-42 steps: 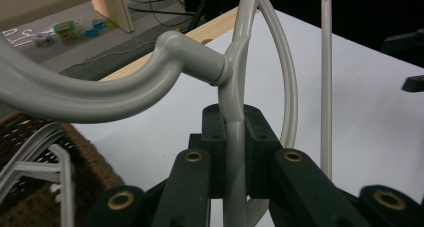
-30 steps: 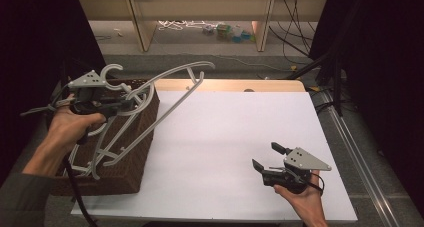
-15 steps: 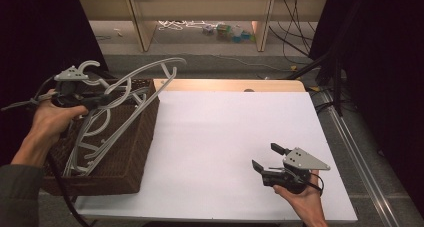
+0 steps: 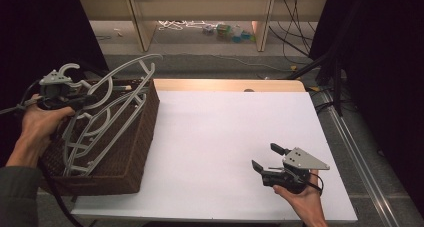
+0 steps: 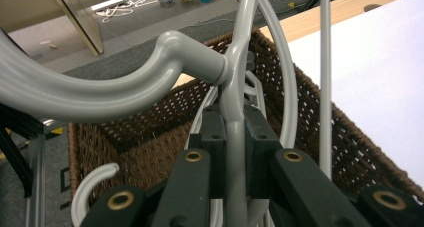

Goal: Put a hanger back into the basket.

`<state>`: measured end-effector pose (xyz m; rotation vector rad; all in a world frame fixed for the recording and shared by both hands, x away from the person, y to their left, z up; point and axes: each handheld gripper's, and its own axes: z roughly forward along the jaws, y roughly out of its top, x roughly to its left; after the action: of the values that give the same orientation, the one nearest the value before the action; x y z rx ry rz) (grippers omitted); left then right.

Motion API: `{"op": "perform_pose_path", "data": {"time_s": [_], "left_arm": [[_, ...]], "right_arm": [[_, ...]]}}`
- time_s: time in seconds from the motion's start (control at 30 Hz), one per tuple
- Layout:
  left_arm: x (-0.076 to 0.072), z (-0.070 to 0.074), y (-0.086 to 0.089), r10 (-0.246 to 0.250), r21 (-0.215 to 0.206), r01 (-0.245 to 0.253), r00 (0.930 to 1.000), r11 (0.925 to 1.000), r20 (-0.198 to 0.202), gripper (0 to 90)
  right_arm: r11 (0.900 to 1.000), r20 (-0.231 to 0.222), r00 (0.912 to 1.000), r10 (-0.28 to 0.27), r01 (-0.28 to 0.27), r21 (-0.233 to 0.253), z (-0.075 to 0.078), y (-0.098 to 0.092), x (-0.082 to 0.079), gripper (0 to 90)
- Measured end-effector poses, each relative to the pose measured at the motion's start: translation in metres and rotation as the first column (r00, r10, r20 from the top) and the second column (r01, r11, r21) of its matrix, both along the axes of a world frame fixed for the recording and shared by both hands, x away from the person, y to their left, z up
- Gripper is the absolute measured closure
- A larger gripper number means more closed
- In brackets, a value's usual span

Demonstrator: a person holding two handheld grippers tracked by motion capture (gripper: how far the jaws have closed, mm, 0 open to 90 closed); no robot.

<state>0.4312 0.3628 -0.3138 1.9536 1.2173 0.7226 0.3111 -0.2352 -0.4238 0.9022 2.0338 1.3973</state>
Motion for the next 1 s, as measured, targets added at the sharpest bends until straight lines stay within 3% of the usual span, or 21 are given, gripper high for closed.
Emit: {"op": "perform_pose_path", "data": {"time_s": [0.1,0.17,0.2,0.23,0.27,0.43,0.47,0.5,0.6,1.0], "left_arm": [[-0.001,-0.004,0.007,0.002,0.034,-0.001,0.9998,0.9994,-0.019,82.1],[-0.001,-0.009,0.008,0.023,0.004,-0.023,0.9997,0.9997,-0.007,82.1],[-0.002,-0.010,0.012,0.010,0.030,-0.010,0.9998,0.9995,-0.019,82.1],[-0.002,-0.013,0.013,0.024,0.018,-0.023,0.9996,0.9996,-0.019,82.1],[-0.003,-0.013,0.015,0.018,0.036,-0.017,0.9995,0.9992,-0.026,82.1],[-0.005,-0.023,0.022,0.031,0.031,-0.029,0.9986,0.9991,-0.043,82.1],[-0.006,-0.025,0.021,0.043,0.008,-0.042,0.9985,0.9991,-0.034,82.1],[-0.006,-0.025,0.024,0.028,0.036,-0.026,0.9985,0.9990,-0.046,82.1],[-0.007,-0.031,0.025,0.038,0.060,-0.035,0.9977,0.9976,-0.057,82.1],[-0.010,-0.055,0.041,0.074,0.034,-0.071,0.9919,0.9969,-0.103,82.1]], "right_arm": [[1.000,-0.013,0.9999,0.000,0.000,0.000,0.000,0.000,-0.001,19.4],[1.000,-0.013,0.9999,0.000,0.000,0.005,0.000,0.001,-0.001,19.4],[1.000,-0.013,0.9999,-0.001,0.001,0.000,0.000,0.000,-0.001,19.4],[1.000,0.003,1.0000,-0.001,0.001,-0.004,0.000,0.000,0.000,19.4],[1.000,0.004,1.0000,0.000,0.000,-0.004,0.000,-0.001,0.000,19.4],[1.000,0.001,1.0000,-0.004,0.004,0.000,-0.001,-0.001,0.000,19.4],[1.000,0.005,1.0000,-0.005,0.005,0.001,-0.001,-0.001,0.001,19.4],[1.000,0.007,1.0000,-0.006,0.006,0.003,-0.001,0.000,0.001,19.4],[1.000,0.002,1.0000,-0.003,0.003,0.000,-0.001,0.000,0.001,19.4],[1.000,0.008,0.9999,-0.009,0.009,0.007,-0.001,0.001,0.001,17.9]]}}
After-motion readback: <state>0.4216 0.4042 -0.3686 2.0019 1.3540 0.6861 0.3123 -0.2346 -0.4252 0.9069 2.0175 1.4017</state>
